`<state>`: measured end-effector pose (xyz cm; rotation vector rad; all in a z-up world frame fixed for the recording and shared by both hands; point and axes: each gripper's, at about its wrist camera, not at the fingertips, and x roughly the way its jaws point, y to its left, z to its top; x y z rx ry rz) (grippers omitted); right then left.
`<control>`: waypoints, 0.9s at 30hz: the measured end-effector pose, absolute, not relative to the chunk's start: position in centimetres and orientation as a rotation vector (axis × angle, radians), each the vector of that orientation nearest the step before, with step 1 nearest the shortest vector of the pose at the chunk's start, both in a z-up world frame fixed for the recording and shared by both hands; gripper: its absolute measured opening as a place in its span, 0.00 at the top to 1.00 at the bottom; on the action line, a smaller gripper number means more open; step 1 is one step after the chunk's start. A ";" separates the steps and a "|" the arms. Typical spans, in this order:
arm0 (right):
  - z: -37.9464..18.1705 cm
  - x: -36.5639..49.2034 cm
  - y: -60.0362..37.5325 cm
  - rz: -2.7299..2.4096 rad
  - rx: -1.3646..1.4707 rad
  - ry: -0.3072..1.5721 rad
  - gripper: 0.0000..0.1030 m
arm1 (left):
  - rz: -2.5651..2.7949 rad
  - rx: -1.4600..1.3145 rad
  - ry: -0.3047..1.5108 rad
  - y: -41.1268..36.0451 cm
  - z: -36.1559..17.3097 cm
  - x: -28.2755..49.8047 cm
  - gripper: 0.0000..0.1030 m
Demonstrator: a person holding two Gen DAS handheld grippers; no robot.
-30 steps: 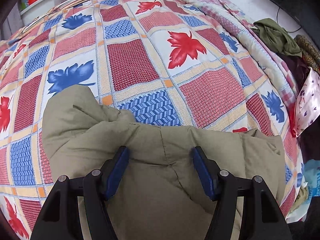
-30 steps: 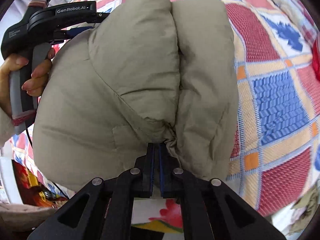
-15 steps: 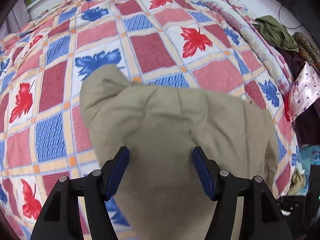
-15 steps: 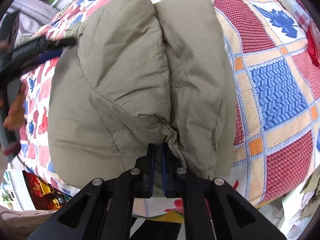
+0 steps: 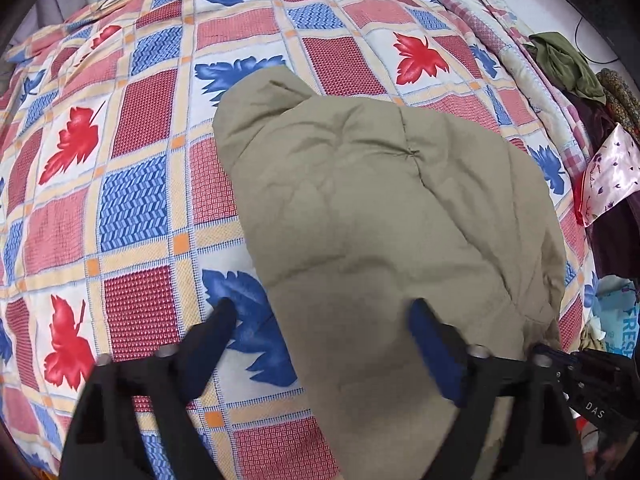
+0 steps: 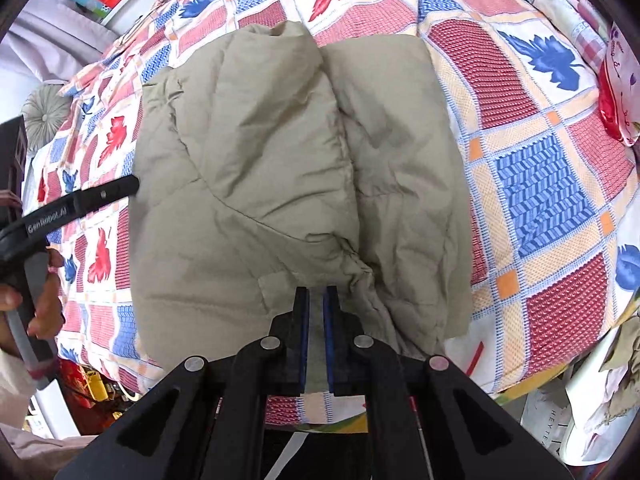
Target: Fold large clothes
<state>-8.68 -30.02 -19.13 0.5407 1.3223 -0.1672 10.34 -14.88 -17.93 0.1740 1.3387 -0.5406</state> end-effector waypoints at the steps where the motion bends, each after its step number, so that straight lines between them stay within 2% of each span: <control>1: -19.1 -8.5 -29.8 -0.164 0.539 1.324 0.92 | -0.546 0.177 1.336 -14.7 -17.9 10.2 0.11; 4: -19.3 -8.1 -29.2 -0.156 0.533 1.335 0.92 | -0.544 0.188 1.342 -14.4 -18.3 10.0 0.10; 6: -19.6 -7.9 -29.1 -0.159 0.529 1.343 0.92 | -0.535 0.182 1.353 -14.0 -18.7 9.9 0.00; 15: -17.8 -8.0 -32.0 -0.186 0.565 1.270 0.92 | -0.537 0.082 1.420 -12.5 -20.4 10.2 0.00; 16: -17.6 -8.1 -32.5 -0.193 0.570 1.260 0.89 | -0.537 0.070 1.423 -12.4 -20.5 10.2 0.00; 17: -17.5 -8.1 -33.3 -0.203 0.578 1.251 0.68 | -0.534 0.061 1.423 -12.3 -20.6 10.2 0.00; 18: -17.4 -8.1 -34.0 -0.219 0.583 1.243 0.34 | -0.529 0.056 1.423 -12.2 -20.7 10.2 0.00; 19: -17.2 -8.2 -34.7 -0.232 0.589 1.226 0.22 | -0.524 0.051 1.425 -12.2 -20.9 10.2 0.00; 20: -17.0 -8.4 -35.4 -0.230 0.603 1.202 0.16 | -0.525 0.044 1.428 -12.2 -21.0 10.3 0.00; 25: -18.0 -8.4 -38.3 -0.201 0.700 1.178 0.16 | -0.565 -0.040 1.446 -11.8 -21.7 10.9 0.00; 27: -19.0 -8.0 -39.4 -0.162 0.751 1.178 0.13 | -0.579 -0.086 1.451 -11.5 -22.0 11.3 0.00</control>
